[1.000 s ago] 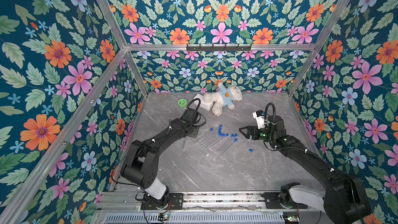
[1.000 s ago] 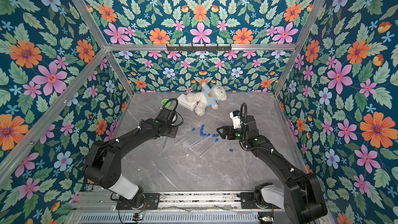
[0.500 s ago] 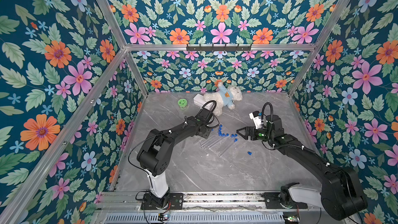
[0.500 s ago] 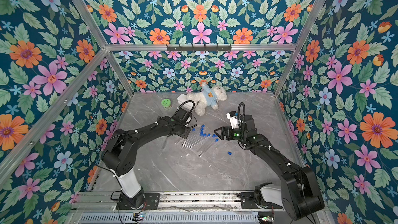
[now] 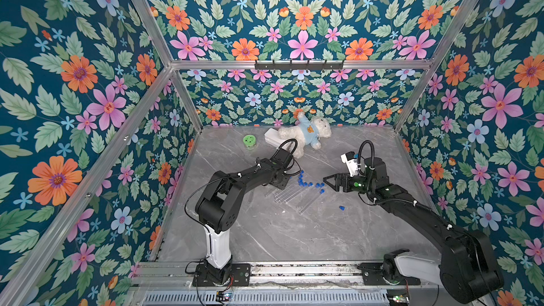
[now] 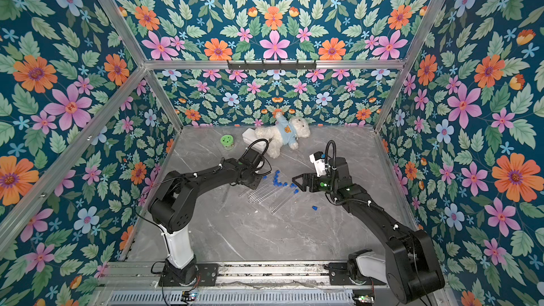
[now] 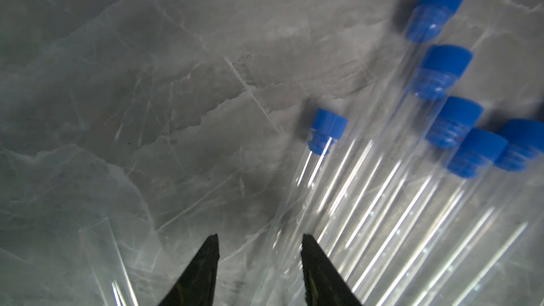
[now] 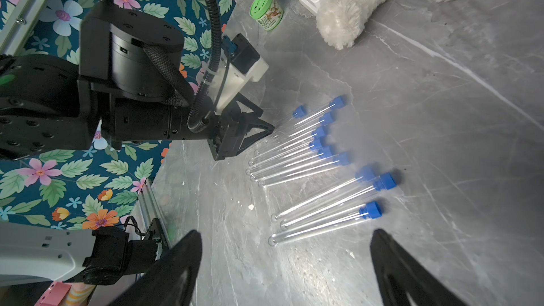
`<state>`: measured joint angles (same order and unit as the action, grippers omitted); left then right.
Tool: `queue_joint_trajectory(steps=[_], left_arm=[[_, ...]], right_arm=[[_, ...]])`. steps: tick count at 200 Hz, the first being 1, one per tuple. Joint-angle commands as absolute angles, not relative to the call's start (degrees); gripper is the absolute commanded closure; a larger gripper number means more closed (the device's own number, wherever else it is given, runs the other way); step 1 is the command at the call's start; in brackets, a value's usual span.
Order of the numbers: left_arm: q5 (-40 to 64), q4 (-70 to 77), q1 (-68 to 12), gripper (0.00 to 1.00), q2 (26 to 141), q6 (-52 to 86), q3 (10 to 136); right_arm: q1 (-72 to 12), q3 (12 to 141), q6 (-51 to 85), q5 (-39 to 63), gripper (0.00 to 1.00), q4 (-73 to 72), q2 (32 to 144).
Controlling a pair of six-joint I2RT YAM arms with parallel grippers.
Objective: Remove stoppers from test tubes
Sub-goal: Pick up the test tube at the center of the board.
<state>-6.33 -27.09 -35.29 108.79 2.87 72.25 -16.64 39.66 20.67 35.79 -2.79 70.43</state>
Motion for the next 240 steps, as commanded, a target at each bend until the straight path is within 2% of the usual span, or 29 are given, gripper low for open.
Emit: queue_joint_trajectory(steps=[1,58,149,177,240], left_arm=[[-7.25,-27.6,-35.08,0.52,109.55,2.07,72.77],[-7.35,-26.99,-34.63,0.54,111.25,1.6,72.73],[-5.51,-26.7,-34.33,0.7,111.31,0.98,70.68],[-5.8,-26.86,-34.27,0.8,111.18,0.79,70.23],[-7.37,-27.1,-34.1,0.89,108.28,-0.21,70.36]], right_arm=[[-16.65,39.55,20.05,36.47,0.1,-4.42,70.02],[-16.67,39.55,20.13,36.47,0.1,-4.4,69.72],[-16.43,40.94,21.28,34.37,0.08,-1.23,70.92],[-16.28,41.68,22.15,31.93,0.08,1.01,70.58],[-16.07,43.83,22.61,30.2,0.08,6.13,70.37]])
